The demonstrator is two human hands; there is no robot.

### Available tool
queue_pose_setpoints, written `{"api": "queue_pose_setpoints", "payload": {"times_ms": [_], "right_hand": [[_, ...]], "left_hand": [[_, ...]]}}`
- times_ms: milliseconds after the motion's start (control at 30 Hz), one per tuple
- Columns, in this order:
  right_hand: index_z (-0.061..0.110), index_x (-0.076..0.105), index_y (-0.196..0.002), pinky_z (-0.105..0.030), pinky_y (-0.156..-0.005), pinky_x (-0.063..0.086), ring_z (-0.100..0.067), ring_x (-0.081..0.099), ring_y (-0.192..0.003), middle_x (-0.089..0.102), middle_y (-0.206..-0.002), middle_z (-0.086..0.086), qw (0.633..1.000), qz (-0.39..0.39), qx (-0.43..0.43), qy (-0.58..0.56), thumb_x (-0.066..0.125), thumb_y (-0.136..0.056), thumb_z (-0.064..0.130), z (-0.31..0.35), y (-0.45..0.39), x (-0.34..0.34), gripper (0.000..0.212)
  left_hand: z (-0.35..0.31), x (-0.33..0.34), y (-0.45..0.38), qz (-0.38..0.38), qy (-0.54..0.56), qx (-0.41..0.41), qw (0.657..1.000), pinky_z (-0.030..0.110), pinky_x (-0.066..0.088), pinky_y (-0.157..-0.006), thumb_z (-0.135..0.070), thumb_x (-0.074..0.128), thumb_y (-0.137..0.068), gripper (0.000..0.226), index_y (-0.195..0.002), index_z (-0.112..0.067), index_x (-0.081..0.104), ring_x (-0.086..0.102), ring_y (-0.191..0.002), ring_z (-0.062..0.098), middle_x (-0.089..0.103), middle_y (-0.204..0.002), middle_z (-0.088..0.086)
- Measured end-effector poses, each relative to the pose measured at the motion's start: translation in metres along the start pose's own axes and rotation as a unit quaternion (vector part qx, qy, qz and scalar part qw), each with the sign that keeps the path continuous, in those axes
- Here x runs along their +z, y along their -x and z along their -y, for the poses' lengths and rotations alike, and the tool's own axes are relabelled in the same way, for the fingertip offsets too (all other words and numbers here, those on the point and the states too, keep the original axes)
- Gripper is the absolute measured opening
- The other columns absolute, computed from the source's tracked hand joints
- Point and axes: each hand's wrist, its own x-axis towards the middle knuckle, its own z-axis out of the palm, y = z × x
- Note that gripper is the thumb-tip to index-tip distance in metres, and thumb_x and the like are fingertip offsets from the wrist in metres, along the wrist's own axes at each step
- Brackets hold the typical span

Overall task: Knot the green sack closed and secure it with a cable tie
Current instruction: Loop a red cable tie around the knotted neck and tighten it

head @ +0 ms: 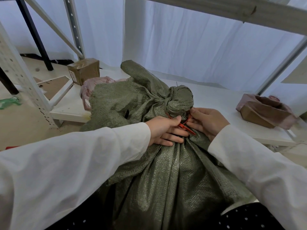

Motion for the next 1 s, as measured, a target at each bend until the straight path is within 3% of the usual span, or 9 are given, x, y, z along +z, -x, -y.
{"api": "queue_pose_setpoints", "payload": {"times_ms": [533,700,1000], "right_hand": [[0.008,0.058,-0.072,-0.009,-0.044,0.048,-0.002,0.054,-0.036,0.05,-0.061,-0.009,1.0,-0.026,-0.017,-0.006,0.053,-0.092,0.01,-0.004,0.0,0.005,0.021],[0.01,0.06,-0.071,-0.009,-0.046,0.05,-0.001,0.055,-0.038,0.057,-0.044,0.002,0.999,-0.042,-0.033,0.003,0.053,-0.093,0.011,-0.005,0.001,0.007,0.023],[0.01,0.061,-0.071,-0.009,-0.047,0.05,-0.001,0.056,-0.039,0.058,-0.049,0.0,0.999,-0.038,-0.035,0.007,0.053,-0.092,0.011,-0.005,0.002,0.008,0.023]], "left_hand": [[0.001,0.0,-0.003,-0.004,0.005,0.007,1.0,0.013,0.046,-0.052,-0.049,0.035,-0.095,0.034,-0.091,-0.024,0.058,0.067,-0.06,-0.001,0.072,-0.068,-0.015],[0.002,0.0,-0.003,-0.004,0.005,0.009,1.0,0.012,0.047,-0.051,-0.048,0.035,-0.095,0.033,-0.092,-0.024,0.058,0.067,-0.06,-0.001,0.072,-0.068,-0.014],[0.002,0.0,-0.003,-0.009,0.004,0.016,1.0,0.012,0.048,-0.05,-0.049,0.036,-0.094,0.033,-0.093,-0.024,0.058,0.067,-0.059,-0.001,0.072,-0.068,-0.014]]}}
